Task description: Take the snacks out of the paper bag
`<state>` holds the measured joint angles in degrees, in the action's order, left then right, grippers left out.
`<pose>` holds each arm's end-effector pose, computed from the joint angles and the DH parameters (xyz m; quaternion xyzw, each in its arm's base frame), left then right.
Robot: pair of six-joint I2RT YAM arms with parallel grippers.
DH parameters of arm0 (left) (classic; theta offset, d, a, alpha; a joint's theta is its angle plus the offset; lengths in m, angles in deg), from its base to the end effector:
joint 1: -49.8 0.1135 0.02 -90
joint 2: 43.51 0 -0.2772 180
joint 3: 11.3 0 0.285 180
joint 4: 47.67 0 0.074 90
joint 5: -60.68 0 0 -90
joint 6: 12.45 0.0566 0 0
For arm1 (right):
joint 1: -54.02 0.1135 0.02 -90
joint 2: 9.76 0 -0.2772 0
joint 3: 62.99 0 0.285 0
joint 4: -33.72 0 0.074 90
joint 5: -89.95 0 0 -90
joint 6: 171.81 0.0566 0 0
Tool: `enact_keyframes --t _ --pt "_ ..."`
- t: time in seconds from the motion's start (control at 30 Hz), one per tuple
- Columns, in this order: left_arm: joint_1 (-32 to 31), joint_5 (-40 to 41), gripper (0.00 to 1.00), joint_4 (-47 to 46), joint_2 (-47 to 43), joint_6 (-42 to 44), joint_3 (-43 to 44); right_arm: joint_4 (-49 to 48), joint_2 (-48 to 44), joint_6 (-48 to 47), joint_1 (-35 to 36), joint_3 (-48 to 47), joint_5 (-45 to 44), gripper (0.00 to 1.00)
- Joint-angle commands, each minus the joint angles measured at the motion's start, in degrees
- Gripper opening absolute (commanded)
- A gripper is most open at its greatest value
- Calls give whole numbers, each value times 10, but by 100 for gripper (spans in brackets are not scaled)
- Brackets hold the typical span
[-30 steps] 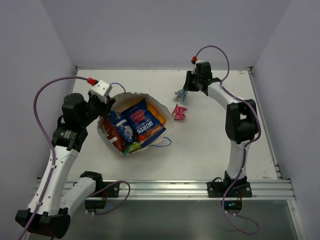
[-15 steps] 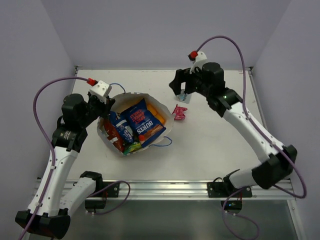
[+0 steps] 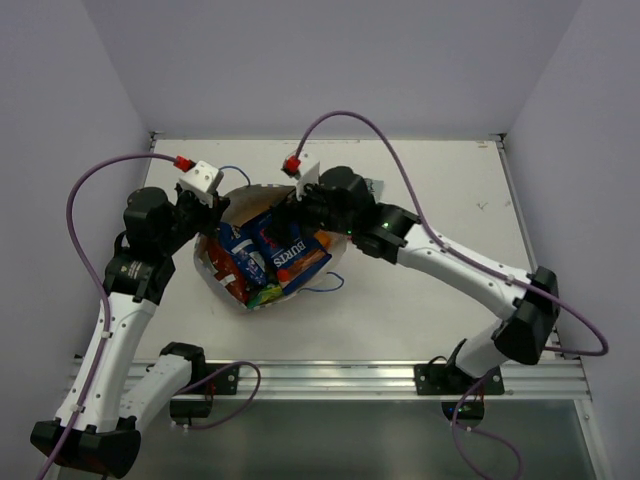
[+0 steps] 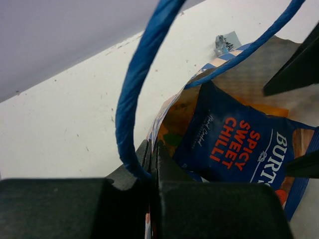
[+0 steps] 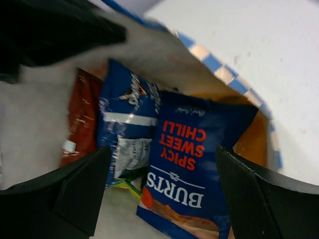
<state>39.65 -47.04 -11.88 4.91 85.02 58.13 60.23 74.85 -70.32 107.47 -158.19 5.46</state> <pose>0.2192 -0.0567 0.3904 0.2128 0.7591 -0.1361 0.6000 0.2335 0.3241 0.4061 -0.3125 0.7341 0.3554 0.4870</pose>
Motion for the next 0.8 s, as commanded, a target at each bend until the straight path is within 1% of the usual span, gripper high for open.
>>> enact_keyframes --t 0.0,0.1,0.13,0.23,0.33,0.4,0.57,0.6,0.67,0.7,0.77 --pt "1 -6 0 -34 -7 -16 13 7 41 16 1 -4 -29 88" --pt "1 -7 0 -34 -8 -15 15 12 82 26 0 -8 -41 90" --pt "1 -7 0 -35 -9 -15 16 13 90 32 0 -7 -67 90" --pt "1 -9 0 -33 -10 -15 18 12 108 35 0 2 -105 92" --pt "1 -10 0 -32 -10 -15 18 12 127 29 0 4 -108 91" --pt "1 -9 0 -33 -10 -13 17 10 137 25 0 5 -95 89" --pt "1 -9 0 -32 -9 -13 16 23 165 18 0 -7 -82 89" --pt "1 -9 0 -33 -9 -13 17 24 171 14 0 -6 -79 88" --pt "1 -9 0 -32 -8 -13 16 19 171 14 0 -4 -71 80" --pt "2 -8 0 -32 -8 -13 16 12 168 13 0 0 -61 69" --pt "1 -7 0 -33 -7 -13 16 12 154 12 1 3 -59 52"
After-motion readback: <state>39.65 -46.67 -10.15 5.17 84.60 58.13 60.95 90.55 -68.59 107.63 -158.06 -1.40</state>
